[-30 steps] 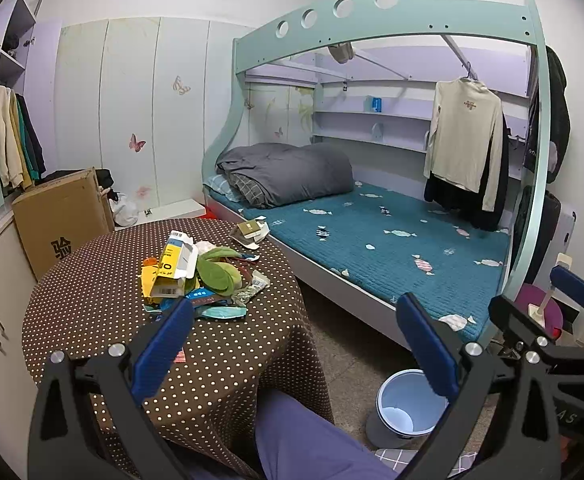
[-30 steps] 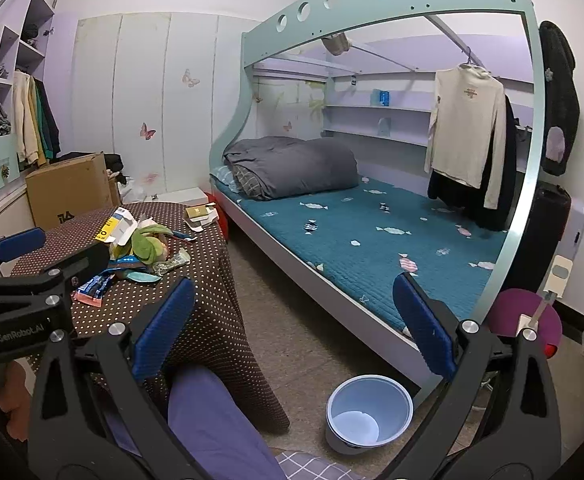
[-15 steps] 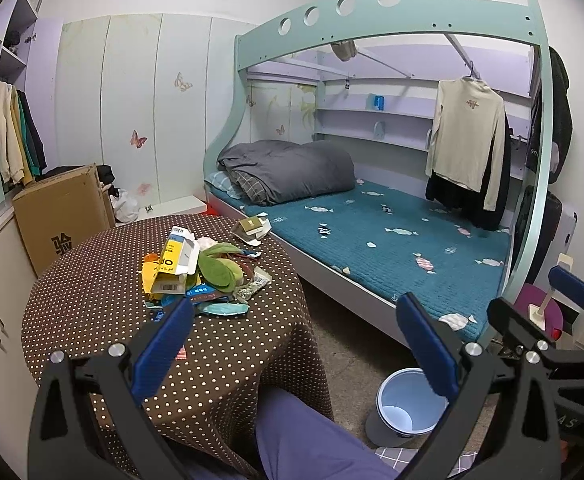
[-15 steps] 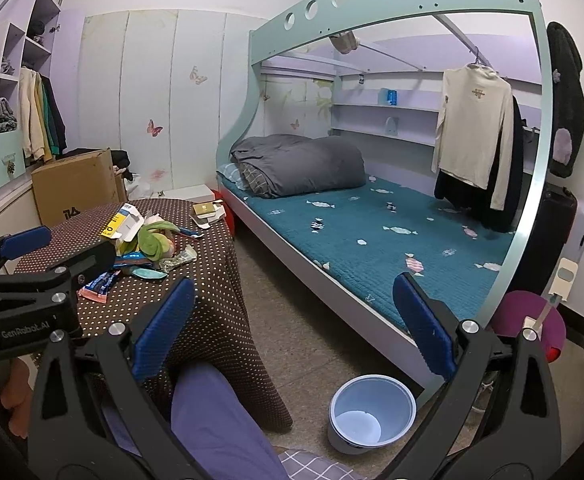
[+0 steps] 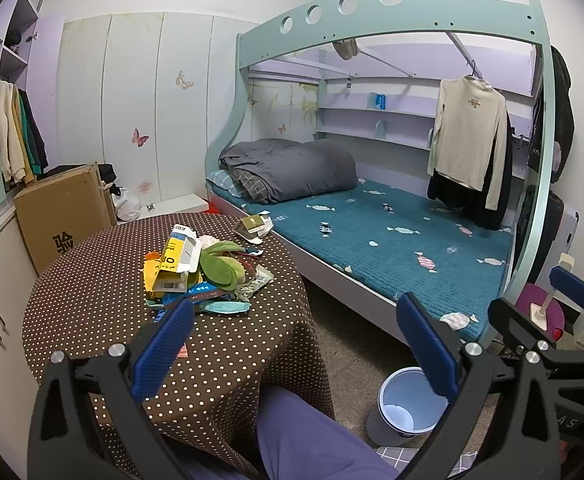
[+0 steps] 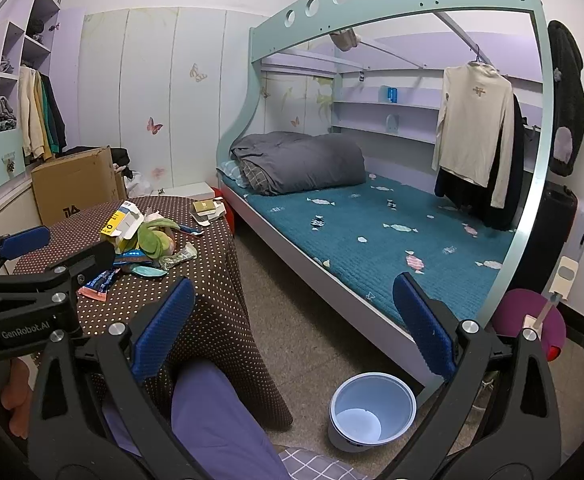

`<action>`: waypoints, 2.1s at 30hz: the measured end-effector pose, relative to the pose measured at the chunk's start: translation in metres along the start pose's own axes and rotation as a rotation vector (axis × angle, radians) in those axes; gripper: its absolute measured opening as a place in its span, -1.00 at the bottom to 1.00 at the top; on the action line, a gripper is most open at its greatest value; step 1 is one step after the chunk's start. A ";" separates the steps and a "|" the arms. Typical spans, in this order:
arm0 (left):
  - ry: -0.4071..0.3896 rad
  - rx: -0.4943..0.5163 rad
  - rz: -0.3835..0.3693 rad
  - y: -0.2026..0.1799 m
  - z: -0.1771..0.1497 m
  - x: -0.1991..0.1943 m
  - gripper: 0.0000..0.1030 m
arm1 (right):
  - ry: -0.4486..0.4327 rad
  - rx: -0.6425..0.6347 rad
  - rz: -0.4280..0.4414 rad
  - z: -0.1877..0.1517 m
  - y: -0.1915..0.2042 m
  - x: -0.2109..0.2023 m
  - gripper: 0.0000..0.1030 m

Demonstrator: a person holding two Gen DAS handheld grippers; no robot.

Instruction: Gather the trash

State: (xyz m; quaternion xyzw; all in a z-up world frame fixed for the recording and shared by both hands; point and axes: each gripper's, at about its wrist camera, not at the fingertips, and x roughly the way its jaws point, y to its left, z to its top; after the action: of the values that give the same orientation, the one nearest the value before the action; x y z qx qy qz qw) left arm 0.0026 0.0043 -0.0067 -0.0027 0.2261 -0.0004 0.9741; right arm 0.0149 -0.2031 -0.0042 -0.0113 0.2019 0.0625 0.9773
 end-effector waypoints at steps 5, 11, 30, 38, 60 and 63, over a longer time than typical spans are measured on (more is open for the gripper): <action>-0.003 0.001 0.004 0.000 0.000 0.001 0.92 | 0.011 0.008 0.007 0.000 -0.002 0.001 0.89; 0.001 0.007 0.008 -0.001 -0.001 0.002 0.92 | 0.015 0.010 0.004 -0.001 -0.004 0.002 0.89; 0.011 0.011 0.012 -0.001 -0.004 0.005 0.92 | 0.032 0.013 0.008 -0.002 -0.004 0.007 0.89; 0.034 0.001 0.018 0.004 -0.005 0.012 0.92 | 0.053 0.010 0.014 -0.004 -0.001 0.015 0.89; 0.165 -0.087 0.076 0.057 -0.025 0.058 0.92 | 0.216 -0.046 0.075 -0.011 0.043 0.074 0.89; 0.186 -0.103 0.089 0.068 -0.028 0.066 0.92 | 0.238 -0.052 0.089 -0.011 0.051 0.086 0.89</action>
State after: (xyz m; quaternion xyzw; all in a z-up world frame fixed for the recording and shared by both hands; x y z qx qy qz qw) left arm 0.0493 0.0725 -0.0607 -0.0425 0.3150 0.0539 0.9466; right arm 0.0819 -0.1428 -0.0485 -0.0348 0.3153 0.1091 0.9421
